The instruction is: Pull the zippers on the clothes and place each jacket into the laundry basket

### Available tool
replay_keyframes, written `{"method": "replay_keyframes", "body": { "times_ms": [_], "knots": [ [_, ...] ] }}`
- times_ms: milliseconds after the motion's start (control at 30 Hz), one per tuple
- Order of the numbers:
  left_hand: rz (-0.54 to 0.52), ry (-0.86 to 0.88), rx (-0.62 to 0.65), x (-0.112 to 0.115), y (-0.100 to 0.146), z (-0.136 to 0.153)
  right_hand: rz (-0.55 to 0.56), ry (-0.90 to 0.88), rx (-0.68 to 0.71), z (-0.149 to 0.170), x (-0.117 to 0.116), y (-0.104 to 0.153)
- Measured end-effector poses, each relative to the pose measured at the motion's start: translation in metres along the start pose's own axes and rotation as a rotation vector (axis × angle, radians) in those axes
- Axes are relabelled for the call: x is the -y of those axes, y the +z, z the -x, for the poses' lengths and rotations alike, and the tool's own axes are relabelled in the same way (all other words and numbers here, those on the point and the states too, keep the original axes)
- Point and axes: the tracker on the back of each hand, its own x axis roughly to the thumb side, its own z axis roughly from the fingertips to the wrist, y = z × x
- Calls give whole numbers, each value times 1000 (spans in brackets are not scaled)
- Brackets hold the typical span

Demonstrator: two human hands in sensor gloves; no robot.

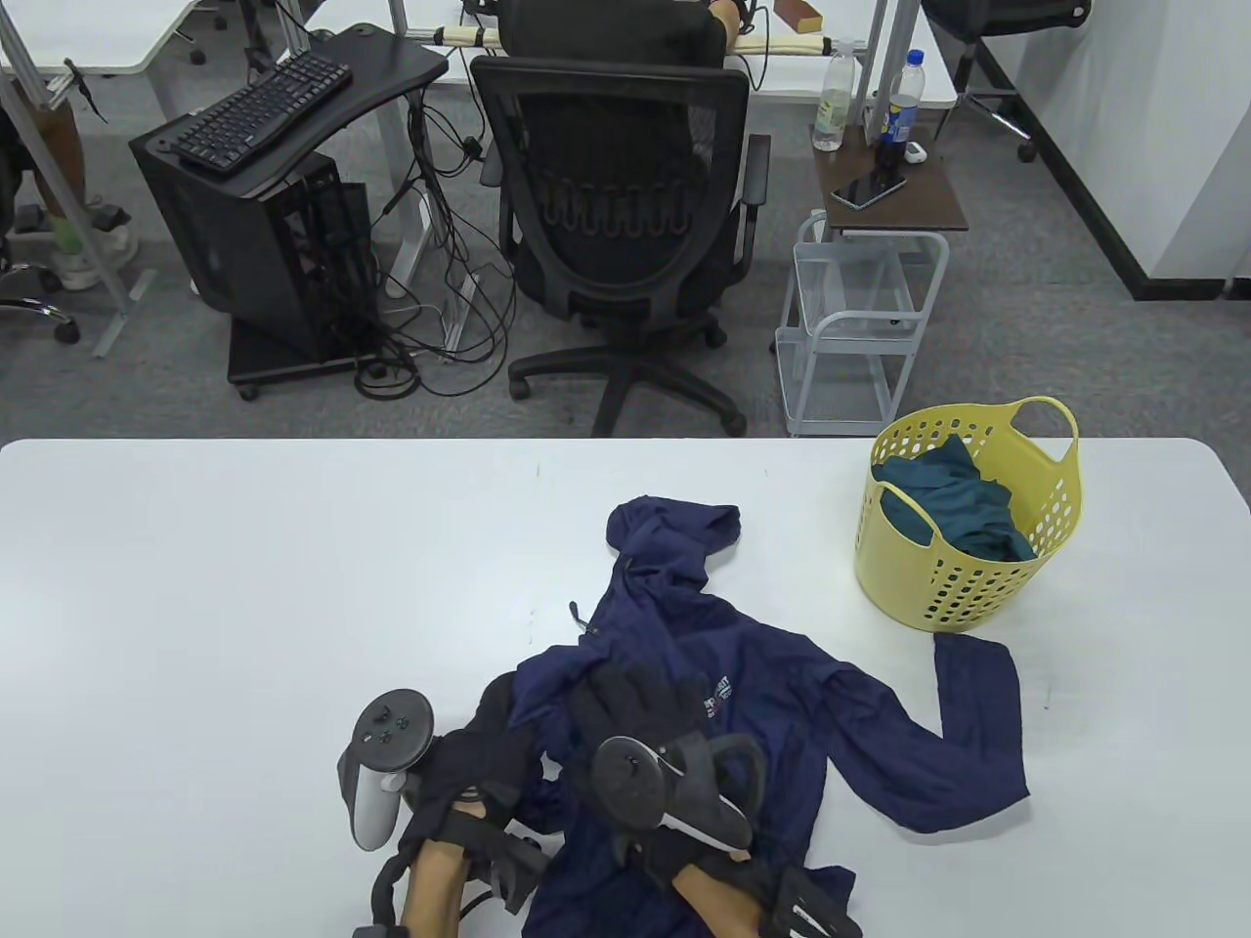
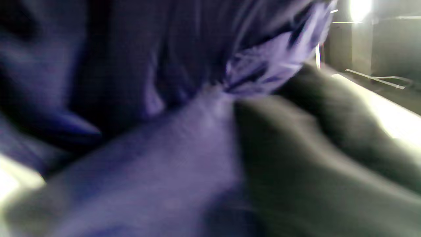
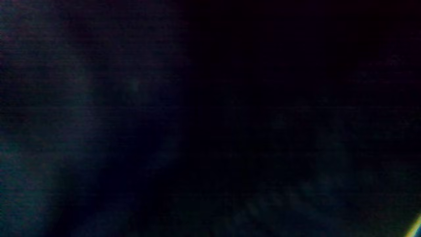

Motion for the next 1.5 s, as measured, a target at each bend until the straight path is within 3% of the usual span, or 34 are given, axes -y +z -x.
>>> {"method": "replay_keyframes", "body": {
  "times_ms": [100,200,267,333,433,567,667,800,1000,1100,1133,1267,1333,1500],
  "knots": [
    [-1,-135,-38,-3,-2,2,-32,22,-29,7,-18,-5],
    [18,-527,-106,-2,-2,-6,-146,93,-91,22,-35,-9],
    [6,-841,-175,7,-3,-12,-204,67,-129,33,-44,-9],
    [40,-1048,-254,18,-7,-13,-259,28,-171,43,-51,-9],
    [31,-1152,-310,30,-12,-10,-279,4,-217,54,-52,-6],
    [-70,-1222,-359,32,-14,-9,-288,-16,-244,65,-50,3],
    [-204,-1186,-333,27,-9,-11,-292,-36,-269,69,-49,7],
    [-299,-840,-213,11,3,-8,-302,-19,-287,71,-49,12],
    [-48,-96,-161,9,-2,19,-301,-60,-289,76,-47,15],
    [2,-14,-164,14,-5,21,-307,-76,-299,80,-47,15],
    [-18,-73,-167,13,-4,18,-310,-73,-305,82,-46,15],
    [-245,-800,-184,8,2,-16,-321,-92,-330,89,-47,15],
    [-286,-1122,-197,14,3,-28,-323,-109,-333,91,-46,15],
    [-406,-1425,-236,17,9,-38,-323,-123,-345,95,-46,15]
  ]
}}
